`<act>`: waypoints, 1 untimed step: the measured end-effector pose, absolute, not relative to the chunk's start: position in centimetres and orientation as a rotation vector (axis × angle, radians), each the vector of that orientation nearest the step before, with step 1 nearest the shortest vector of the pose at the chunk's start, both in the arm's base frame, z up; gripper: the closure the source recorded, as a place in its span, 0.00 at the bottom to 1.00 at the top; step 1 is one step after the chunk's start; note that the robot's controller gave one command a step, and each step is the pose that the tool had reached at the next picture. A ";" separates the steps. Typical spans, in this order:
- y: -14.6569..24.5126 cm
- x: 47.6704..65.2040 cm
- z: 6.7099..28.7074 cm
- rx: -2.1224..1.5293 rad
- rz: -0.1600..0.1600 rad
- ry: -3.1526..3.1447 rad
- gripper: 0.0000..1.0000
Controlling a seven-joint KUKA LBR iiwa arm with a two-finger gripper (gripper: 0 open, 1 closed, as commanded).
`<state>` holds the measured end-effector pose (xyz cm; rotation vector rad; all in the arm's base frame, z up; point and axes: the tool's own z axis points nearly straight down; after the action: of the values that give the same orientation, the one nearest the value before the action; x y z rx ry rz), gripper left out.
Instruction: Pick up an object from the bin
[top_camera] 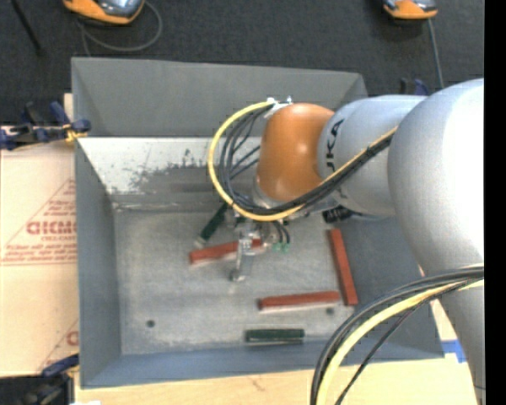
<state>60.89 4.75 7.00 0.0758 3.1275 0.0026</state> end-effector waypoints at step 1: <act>4.8 60.8 7.2 0.076 0.002 3.134 1.00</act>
Offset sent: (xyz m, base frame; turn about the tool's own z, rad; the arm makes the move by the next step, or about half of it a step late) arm 0.0000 0.0000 0.0000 0.0000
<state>60.79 4.84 7.16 0.0757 3.1343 0.0020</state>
